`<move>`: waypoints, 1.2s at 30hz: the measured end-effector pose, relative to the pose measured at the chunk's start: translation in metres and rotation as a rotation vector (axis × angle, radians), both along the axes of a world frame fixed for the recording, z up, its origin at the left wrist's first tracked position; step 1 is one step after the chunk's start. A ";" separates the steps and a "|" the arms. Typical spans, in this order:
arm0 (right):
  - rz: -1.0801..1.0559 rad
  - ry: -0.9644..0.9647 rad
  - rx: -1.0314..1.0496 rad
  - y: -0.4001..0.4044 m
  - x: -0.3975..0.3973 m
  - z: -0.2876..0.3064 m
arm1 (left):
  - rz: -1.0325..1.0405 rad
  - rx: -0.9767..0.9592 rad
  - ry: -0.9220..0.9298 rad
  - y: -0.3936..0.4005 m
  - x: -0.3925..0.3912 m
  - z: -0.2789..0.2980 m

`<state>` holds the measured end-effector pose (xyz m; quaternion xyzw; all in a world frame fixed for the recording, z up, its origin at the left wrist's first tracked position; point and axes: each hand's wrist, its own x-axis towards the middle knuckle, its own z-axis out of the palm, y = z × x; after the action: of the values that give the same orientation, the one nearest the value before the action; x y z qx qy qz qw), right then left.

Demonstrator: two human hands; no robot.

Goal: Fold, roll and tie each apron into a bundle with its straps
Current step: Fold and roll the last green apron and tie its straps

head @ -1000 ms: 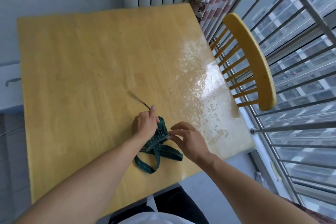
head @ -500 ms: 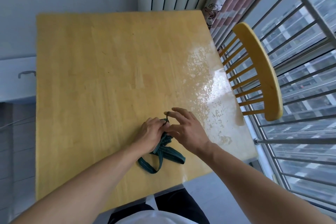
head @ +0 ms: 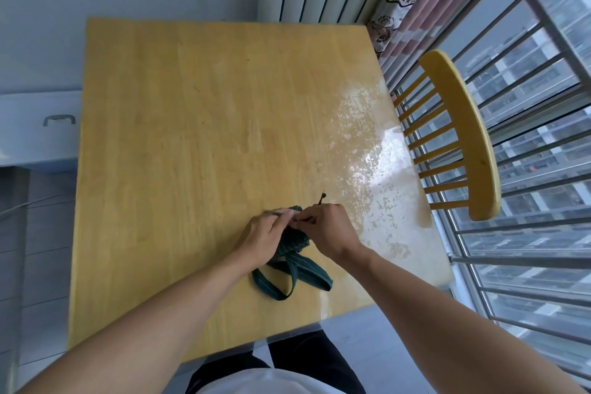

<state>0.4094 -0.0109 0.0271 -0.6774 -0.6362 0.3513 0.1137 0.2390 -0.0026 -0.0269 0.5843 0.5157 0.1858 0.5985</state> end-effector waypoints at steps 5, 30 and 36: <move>-0.208 0.100 -0.042 -0.014 -0.017 0.000 | 0.103 0.105 0.132 0.001 0.001 -0.006; 0.152 -0.295 -0.003 0.000 -0.022 -0.022 | 0.145 0.143 0.136 -0.013 -0.009 -0.004; -0.025 -0.142 -0.103 -0.004 -0.001 -0.012 | 0.220 0.141 0.197 -0.018 -0.005 -0.003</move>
<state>0.4080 -0.0149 0.0146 -0.7134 -0.6152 0.3333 0.0380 0.2340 -0.0206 -0.0303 0.5801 0.6185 0.2279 0.4785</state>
